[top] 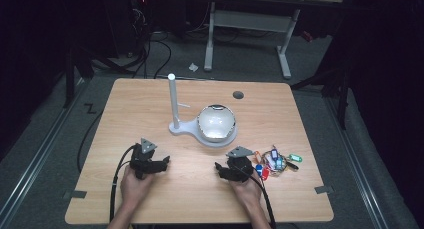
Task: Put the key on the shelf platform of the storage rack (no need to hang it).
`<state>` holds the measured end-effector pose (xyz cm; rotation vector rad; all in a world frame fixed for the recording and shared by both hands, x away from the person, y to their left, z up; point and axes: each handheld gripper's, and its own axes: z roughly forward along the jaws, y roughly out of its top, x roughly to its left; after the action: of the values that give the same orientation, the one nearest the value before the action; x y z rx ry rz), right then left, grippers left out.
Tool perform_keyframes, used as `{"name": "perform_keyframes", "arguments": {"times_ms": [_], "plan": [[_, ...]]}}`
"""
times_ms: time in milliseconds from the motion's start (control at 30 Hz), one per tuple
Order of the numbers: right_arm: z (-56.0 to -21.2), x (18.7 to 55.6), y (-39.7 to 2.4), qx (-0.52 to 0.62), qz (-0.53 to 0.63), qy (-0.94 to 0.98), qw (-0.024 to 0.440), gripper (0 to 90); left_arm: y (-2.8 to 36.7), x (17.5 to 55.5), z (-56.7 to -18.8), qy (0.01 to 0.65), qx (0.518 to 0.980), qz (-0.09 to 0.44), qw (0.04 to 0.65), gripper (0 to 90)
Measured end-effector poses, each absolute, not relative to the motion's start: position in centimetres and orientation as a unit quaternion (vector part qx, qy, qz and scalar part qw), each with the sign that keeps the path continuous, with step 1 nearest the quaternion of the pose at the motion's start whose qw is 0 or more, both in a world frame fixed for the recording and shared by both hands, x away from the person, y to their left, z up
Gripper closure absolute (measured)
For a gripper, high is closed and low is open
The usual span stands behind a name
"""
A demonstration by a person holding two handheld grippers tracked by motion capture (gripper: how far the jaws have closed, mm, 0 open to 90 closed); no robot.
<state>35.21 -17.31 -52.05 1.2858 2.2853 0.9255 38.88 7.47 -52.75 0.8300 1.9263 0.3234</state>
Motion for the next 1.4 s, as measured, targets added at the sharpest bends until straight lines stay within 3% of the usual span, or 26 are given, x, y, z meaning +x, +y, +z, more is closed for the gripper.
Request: {"name": "perform_keyframes", "arguments": {"times_ms": [567,1400], "plan": [[-50.7,34.8,-19.2,0.475,0.340,0.792,0.177,41.2,7.5,38.9,-52.8,0.789,0.345,0.135,0.489,21.0],[-49.0,33.9,-24.1,0.512,0.354,0.754,0.210,41.2,7.5,38.8,-52.8,0.789,0.346,0.135,0.489,21.0]]}}
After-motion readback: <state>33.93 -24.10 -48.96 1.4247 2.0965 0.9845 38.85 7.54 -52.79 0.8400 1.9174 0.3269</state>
